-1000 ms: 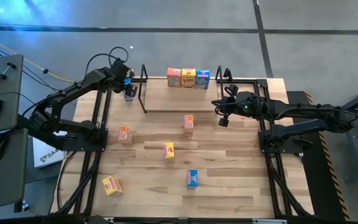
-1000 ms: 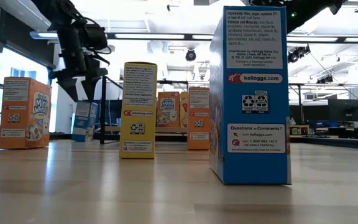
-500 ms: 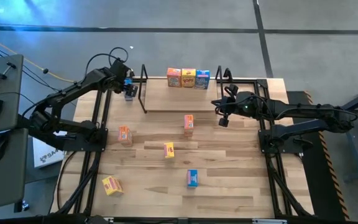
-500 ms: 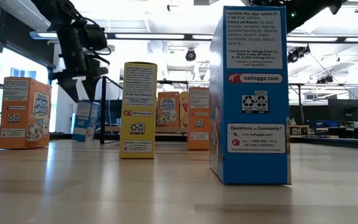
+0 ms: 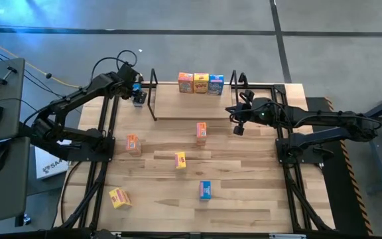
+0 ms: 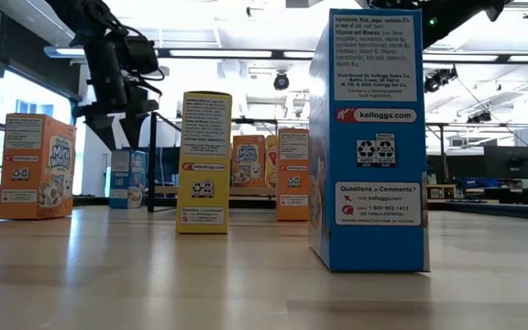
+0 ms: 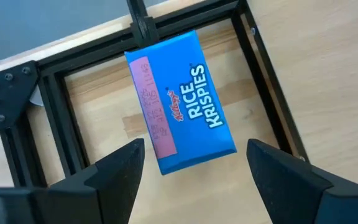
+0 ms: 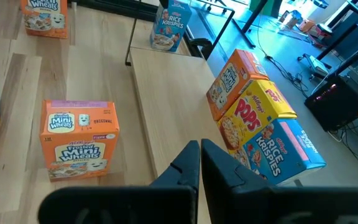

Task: Stack cereal on shelf
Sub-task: Put the top blue cereal box aligned with the other blue cereal box on the shelf

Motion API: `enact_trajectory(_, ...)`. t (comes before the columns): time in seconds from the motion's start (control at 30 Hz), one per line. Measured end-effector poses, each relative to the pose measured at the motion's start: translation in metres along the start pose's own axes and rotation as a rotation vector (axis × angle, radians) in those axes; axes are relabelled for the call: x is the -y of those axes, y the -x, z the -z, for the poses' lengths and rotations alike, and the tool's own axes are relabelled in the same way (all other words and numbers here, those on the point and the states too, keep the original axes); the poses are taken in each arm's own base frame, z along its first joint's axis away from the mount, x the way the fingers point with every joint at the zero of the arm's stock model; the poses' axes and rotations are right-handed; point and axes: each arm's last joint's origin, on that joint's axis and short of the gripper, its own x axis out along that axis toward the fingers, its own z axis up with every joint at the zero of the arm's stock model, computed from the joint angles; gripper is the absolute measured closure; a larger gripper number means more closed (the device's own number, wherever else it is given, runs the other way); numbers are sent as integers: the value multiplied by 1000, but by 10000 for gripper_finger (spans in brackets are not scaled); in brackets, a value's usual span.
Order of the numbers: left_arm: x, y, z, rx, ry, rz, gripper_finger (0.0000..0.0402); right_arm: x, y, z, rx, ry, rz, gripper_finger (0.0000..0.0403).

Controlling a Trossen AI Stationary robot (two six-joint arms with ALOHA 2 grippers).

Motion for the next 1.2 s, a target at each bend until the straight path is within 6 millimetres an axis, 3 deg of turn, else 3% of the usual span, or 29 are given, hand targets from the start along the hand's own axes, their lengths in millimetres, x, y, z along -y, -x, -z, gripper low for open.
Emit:
enact_trajectory(0.3, 1, 0, -4, 46, 35, 2, 72, 0, 0, 0, 0, -3, 0, 403)
enact_trajectory(0.63, -4, -12, -4, 20, 69, -63, 69, 0, 0, 0, 0, -3, 0, 403)
enact_trajectory(0.97, -5, -27, -7, -29, 31, -47, 131, 0, 0, 0, 0, -5, 0, 403)
enact_trajectory(1.2, -5, -19, -6, 0, -4, -39, 189, 0, 0, 0, 0, -7, 0, 403)
